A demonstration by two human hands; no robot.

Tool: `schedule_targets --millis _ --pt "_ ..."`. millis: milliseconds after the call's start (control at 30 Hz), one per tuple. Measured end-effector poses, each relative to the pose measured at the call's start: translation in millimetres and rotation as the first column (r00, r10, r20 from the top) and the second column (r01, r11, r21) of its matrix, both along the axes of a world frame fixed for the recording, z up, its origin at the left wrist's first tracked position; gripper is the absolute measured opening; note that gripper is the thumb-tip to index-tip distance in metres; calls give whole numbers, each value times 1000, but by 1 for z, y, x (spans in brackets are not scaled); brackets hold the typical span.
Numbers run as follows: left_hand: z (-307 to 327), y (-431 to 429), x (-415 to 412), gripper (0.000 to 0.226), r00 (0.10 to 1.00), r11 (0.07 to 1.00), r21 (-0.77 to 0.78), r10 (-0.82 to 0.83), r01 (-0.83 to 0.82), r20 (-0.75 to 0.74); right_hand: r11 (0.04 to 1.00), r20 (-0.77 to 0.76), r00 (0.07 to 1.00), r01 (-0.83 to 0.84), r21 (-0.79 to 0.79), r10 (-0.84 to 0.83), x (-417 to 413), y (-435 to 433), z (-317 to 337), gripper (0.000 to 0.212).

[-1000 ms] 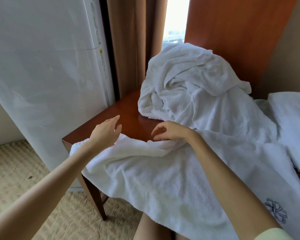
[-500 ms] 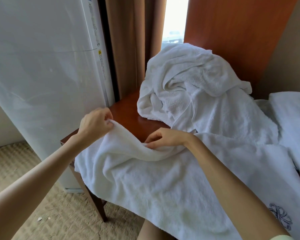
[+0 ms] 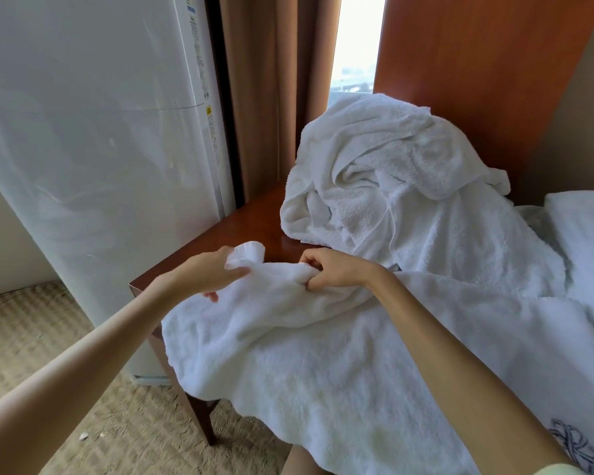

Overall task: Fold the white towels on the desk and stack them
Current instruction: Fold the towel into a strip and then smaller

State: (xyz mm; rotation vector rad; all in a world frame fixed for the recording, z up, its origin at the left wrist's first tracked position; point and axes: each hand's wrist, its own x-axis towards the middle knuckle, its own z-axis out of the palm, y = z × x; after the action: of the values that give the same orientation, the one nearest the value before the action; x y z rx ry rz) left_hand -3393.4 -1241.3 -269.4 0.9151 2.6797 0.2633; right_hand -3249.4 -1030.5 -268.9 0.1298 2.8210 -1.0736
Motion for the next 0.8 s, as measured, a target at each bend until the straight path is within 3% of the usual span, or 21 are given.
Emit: schedule_targets --millis 33,133,200,300,400,467,533,600,667,800 --pt "-6 6 -3 80 1000 997 70 23 -23 -13 1000 -18 1000 3 7 -3 0 0 -2 26" --pt "-17 25 -11 93 983 952 261 128 -158 129 1000 -43 999 12 -12 -12 1 3 -5 36" --pt "-16 36 -14 91 979 946 270 147 -182 143 998 -43 999 15 -66 -18 2 6 -5 38" --pt "-16 48 -21 49 993 983 164 68 -82 93 995 -115 990 72 -64 -79 -1 8 -8 37" --pt "-7 50 -30 26 979 891 417 204 -180 -13 959 -357 906 273 75 -230 -3 7 -11 38" --pt "-1 49 -42 35 922 779 561 380 -281 -66 908 -505 817 396 138 -279 4 11 -12 40" --pt "0 49 -42 61 921 812 496 386 -307 -62 878 -562 770 454 151 -302 20 19 -14 37" --pt "-3 57 -23 78 951 878 435 280 -198 -132 869 -549 770 473 147 -326 44 32 -18 32" --pt "-11 73 12 74 959 877 477 86 56 -271 859 -508 781 492 144 -363 74 45 -23 29" --pt "-33 117 104 54 836 740 402 -410 539 -365 773 -489 718 621 128 -496 143 76 -30 31"
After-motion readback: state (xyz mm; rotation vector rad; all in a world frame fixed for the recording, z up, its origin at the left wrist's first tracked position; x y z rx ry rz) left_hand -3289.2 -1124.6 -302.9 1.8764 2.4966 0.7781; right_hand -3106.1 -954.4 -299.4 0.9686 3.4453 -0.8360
